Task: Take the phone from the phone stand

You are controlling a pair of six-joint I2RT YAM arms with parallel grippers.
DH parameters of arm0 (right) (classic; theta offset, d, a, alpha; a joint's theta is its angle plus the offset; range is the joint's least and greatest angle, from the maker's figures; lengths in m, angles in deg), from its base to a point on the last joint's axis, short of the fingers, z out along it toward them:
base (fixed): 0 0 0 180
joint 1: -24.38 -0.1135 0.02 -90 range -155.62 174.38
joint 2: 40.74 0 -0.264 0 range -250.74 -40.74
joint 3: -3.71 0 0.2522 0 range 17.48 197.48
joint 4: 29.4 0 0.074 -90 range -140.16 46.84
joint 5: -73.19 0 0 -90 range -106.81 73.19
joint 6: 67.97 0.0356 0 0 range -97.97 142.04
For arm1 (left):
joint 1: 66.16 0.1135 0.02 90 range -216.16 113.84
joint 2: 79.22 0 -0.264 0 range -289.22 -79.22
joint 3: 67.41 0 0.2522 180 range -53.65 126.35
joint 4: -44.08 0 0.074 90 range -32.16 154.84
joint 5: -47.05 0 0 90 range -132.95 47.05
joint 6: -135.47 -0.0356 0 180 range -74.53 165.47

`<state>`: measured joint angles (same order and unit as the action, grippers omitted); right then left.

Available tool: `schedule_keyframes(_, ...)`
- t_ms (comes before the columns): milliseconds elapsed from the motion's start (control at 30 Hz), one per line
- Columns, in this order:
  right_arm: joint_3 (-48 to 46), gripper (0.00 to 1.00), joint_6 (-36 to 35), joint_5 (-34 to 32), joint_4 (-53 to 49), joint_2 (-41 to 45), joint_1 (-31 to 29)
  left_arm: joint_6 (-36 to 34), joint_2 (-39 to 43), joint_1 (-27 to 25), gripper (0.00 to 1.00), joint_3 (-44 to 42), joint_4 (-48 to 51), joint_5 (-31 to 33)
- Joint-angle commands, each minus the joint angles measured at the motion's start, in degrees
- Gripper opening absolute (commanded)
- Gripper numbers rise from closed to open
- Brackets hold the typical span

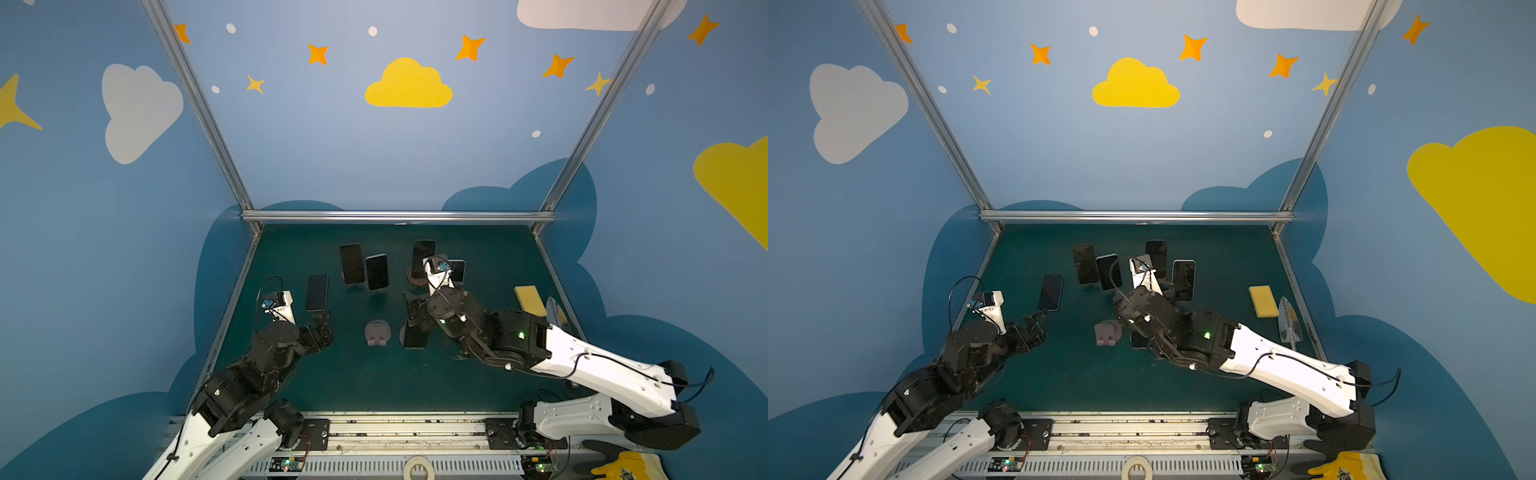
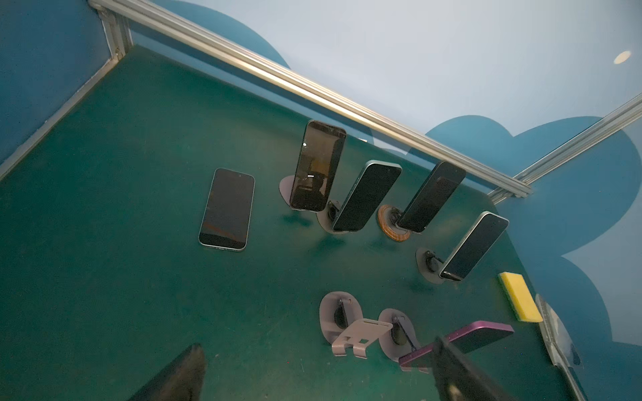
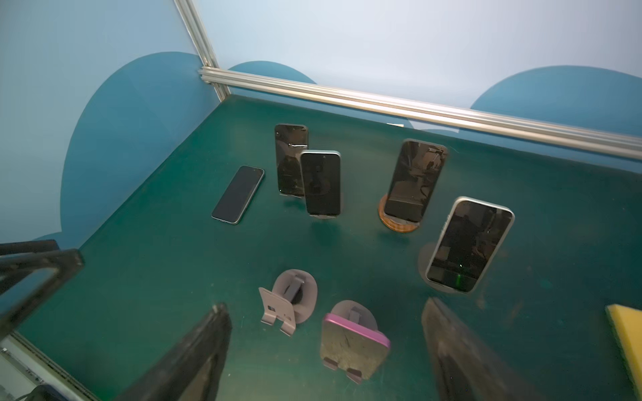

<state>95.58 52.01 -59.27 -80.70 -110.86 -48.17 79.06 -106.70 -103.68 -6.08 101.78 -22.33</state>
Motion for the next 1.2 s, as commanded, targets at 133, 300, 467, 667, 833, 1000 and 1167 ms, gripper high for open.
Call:
schedule_keyframes(133,-9.28,0.87,5.43,1.08,0.63,8.31,3.14,-0.13,5.96,0.17,1.00,-4.81,-4.52,-0.59)
schedule_keyframes(300,-9.77,0.87,4.88,2.23,-1.86,12.79,7.20,-0.36,3.46,0.11,1.00,-3.49,-6.50,-9.64)
schedule_keyframes(467,-10.39,0.87,3.33,5.00,-3.16,15.02,10.15,-1.17,6.74,0.08,1.00,-3.80,-4.31,-5.39)
schedule_keyframes(667,-8.58,0.87,0.16,7.69,-1.95,12.14,14.19,-1.77,6.25,0.08,1.00,-3.96,-1.24,-3.41)
schedule_keyframes(833,-8.02,0.87,-2.34,9.90,3.48,8.53,17.59,-1.39,4.06,0.08,1.00,-4.35,-0.53,-2.88)
schedule_keyframes(1000,-6.30,0.87,-4.26,12.09,11.42,3.89,21.24,-1.51,2.56,0.08,1.00,-4.31,1.47,-2.09)
schedule_keyframes(1167,-2.53,0.87,-3.47,17.15,12.82,0.44,23.64,-1.33,3.85,0.07,1.00,-5.60,0.95,2.12)
